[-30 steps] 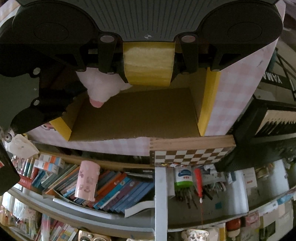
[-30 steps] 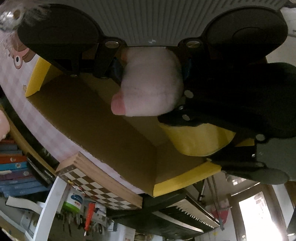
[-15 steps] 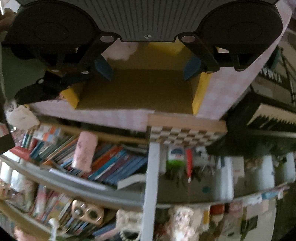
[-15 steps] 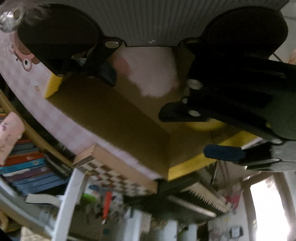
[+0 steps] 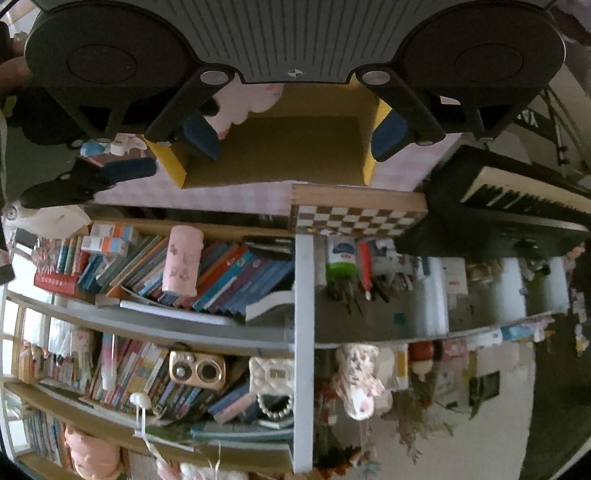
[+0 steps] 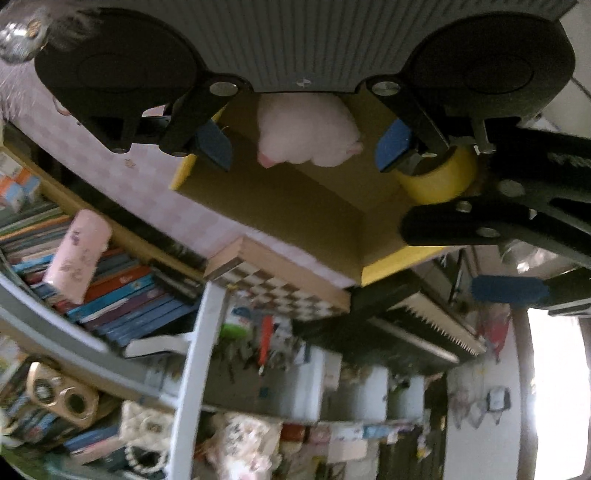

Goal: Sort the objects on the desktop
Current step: 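Lower tape roll and pig into the box and open both tools, then withdraw both tools from the box toward the spray bottle and toy truck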

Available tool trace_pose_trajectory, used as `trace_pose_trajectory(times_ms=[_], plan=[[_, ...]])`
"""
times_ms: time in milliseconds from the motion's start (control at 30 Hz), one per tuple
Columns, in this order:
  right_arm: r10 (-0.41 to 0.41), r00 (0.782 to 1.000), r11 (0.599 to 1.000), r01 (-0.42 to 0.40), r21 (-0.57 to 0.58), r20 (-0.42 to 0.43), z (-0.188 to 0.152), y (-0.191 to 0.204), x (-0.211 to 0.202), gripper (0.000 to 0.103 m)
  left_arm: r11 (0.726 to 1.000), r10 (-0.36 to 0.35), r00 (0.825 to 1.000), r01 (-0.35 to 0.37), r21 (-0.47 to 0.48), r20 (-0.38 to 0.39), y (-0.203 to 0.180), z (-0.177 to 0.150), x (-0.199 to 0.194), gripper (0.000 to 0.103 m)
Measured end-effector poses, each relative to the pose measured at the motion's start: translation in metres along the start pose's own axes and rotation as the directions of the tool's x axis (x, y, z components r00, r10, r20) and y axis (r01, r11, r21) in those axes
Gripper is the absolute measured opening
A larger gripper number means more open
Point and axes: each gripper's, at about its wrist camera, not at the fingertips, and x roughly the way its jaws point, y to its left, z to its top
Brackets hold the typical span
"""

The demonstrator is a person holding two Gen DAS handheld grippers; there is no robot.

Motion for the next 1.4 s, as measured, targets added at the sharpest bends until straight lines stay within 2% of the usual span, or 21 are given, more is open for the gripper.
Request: trace_pose_trajectory(times_ms=[233, 600, 1000, 1267, 1400], plan=[[-0.066, 0.996, 0.996, 0.063, 0.057, 0.063, -0.016, 0.006, -0.045, 0.084, 1.0, 0.021, 0.999, -0.021, -0.019, 0.028, -0.002, -0.011, -0.043, 0.093], [-0.158, 0.982, 0.98, 0.143, 0.135, 0.103, -0.058, 0.026, -0.121, 0.084, 0.999, 0.021, 0.999, -0.02, -0.029, 0.047, -0.011, -0.037, -0.109, 0.094], [-0.252, 0.963, 0.944, 0.224, 0.244, 0.09, -0.115, 0.05, -0.184, 0.084, 0.999, 0.011, 0.999, -0.009, -0.036, 0.052, -0.022, -0.075, -0.166, 0.094], [-0.298, 0.953, 0.916, 0.269, 0.298, 0.055, -0.144, 0.067, -0.206, 0.084, 0.999, -0.005, 1.0, 0.007, -0.049, 0.027, -0.029, -0.091, -0.181, 0.094], [-0.32, 0.947, 0.904, 0.295, 0.309, 0.031, -0.157, 0.073, -0.213, 0.084, 1.0, -0.016, 1.0, 0.016, -0.021, 0.016, -0.034, -0.099, -0.184, 0.094]])
